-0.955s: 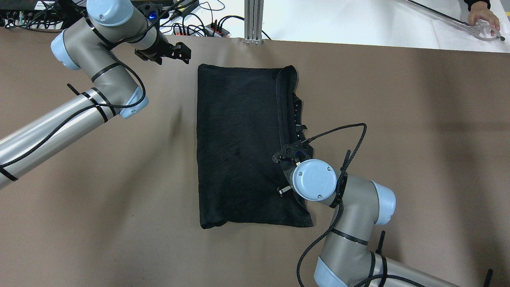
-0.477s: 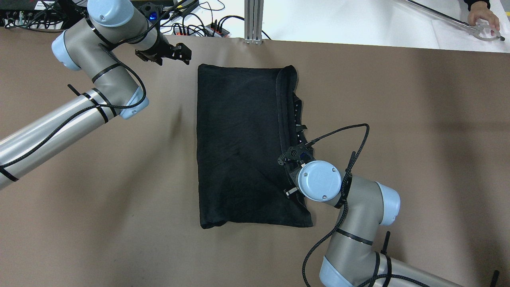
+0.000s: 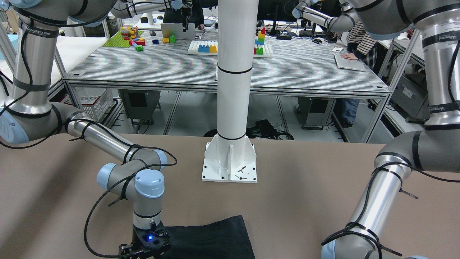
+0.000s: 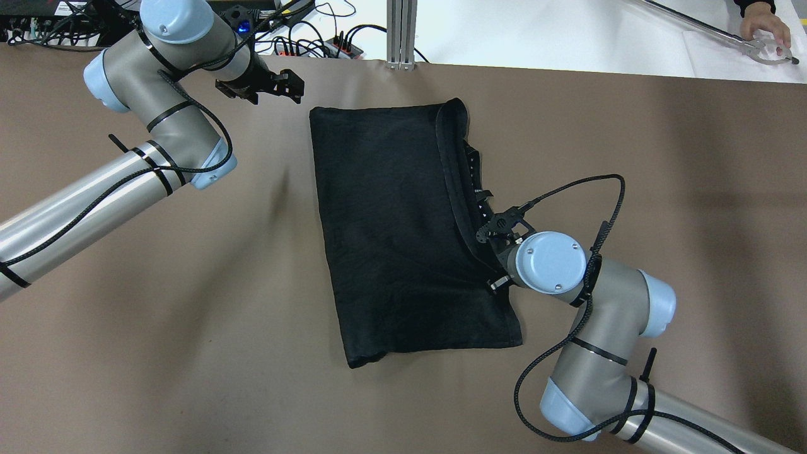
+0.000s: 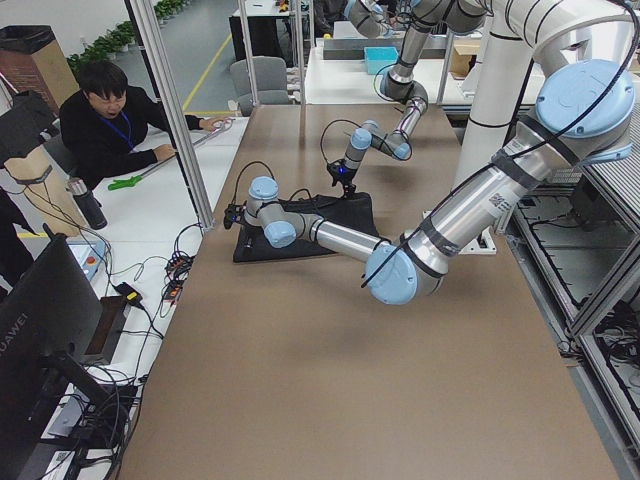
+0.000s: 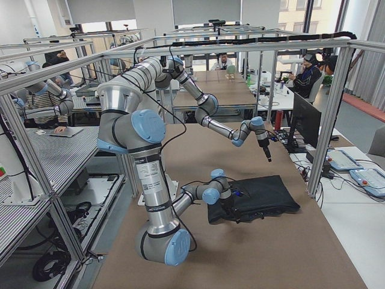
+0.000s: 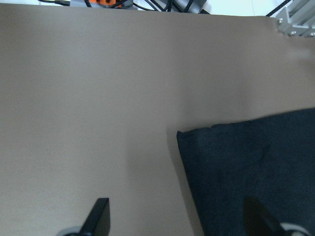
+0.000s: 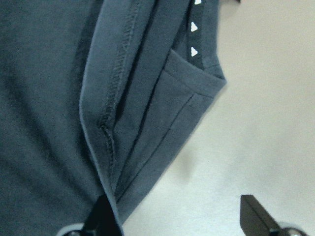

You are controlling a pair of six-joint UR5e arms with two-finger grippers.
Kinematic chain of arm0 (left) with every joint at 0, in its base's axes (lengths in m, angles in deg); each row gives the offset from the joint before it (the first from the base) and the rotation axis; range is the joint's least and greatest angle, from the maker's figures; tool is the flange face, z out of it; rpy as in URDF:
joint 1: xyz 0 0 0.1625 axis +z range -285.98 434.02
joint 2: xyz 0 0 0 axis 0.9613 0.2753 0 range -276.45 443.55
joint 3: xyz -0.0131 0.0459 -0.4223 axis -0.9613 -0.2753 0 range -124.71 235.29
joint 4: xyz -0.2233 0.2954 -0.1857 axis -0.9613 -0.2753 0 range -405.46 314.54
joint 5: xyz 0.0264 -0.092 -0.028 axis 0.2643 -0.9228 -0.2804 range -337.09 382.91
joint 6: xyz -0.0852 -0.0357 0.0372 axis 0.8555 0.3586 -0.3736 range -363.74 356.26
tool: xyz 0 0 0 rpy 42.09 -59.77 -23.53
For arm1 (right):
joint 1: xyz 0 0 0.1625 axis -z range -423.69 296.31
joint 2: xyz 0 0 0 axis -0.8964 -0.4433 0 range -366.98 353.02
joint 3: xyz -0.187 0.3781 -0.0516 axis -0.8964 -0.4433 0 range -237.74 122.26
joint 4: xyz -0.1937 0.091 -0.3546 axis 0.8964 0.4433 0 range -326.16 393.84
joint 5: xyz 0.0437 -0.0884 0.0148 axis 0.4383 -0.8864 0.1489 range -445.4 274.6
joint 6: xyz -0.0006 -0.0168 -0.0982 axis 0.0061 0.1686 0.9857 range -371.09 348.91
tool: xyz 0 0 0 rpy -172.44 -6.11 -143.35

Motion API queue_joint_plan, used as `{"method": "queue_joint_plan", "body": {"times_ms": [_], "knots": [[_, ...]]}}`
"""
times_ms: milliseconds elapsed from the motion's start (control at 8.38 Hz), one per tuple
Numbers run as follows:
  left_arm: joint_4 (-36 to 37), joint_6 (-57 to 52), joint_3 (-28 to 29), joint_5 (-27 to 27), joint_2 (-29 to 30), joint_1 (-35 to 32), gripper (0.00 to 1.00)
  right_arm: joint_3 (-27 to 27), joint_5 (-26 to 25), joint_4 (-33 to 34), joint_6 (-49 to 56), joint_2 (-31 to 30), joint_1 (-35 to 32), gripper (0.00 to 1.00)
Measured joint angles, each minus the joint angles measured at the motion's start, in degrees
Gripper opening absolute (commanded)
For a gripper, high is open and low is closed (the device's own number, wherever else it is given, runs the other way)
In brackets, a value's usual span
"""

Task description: Fold clothes

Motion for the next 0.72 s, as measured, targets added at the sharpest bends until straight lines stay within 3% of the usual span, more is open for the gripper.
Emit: {"method": "queue_joint_plan", "body": {"times_ms": [358,716], "knots": [[0.0,0.0,0.0,0.0,0.1,0.0,0.95,0.8,4.4,-2.0,1.7,-1.2,-3.1,0.93],[0.0,0.1,0.0,0.0,0.0,0.0,0.95,0.5,5.2,-1.1,-2.2,1.3,-3.9,0.93]]}}
